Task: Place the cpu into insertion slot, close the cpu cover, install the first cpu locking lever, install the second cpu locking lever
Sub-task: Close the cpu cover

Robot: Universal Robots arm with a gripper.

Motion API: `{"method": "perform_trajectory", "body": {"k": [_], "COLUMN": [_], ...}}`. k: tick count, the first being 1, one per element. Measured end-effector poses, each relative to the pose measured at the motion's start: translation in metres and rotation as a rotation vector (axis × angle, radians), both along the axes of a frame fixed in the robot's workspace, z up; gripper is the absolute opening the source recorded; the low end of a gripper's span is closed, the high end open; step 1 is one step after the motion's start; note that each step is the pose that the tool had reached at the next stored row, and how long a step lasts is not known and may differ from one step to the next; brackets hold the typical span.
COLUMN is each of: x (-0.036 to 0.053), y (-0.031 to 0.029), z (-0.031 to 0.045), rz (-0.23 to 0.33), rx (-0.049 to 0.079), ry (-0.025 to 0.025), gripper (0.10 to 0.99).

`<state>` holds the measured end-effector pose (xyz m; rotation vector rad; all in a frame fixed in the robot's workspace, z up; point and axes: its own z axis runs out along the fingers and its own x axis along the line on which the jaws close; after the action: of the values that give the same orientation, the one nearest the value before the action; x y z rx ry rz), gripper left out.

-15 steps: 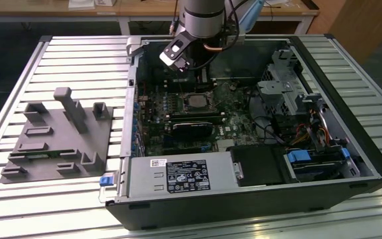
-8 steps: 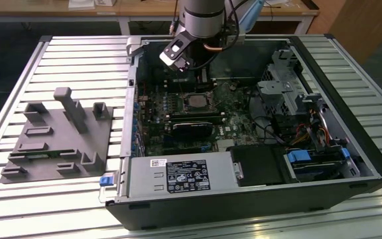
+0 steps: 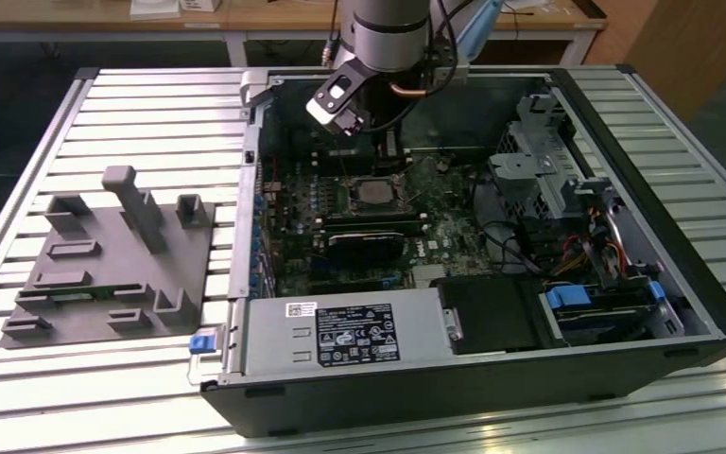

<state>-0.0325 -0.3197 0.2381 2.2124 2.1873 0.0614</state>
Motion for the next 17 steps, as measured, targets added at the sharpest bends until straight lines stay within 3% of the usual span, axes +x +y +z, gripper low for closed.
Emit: {"method": "perform_trajectory", "body": {"k": [3,10,15,17], "x": [0.0,0.0,0.0009,0.0063], "y": [0.0,0.0,0.0,0.0], "z": [0.0027,0.018,0.0194,0.0194], "rz": [0.0,0.0,0.0,0.0], "rx": [0.0,0.001,0.001,0.001], "ry": [0.0001,0.0,0.0001,0.0001], "gripper": [0.106,0.106,0.106,0.106]}}
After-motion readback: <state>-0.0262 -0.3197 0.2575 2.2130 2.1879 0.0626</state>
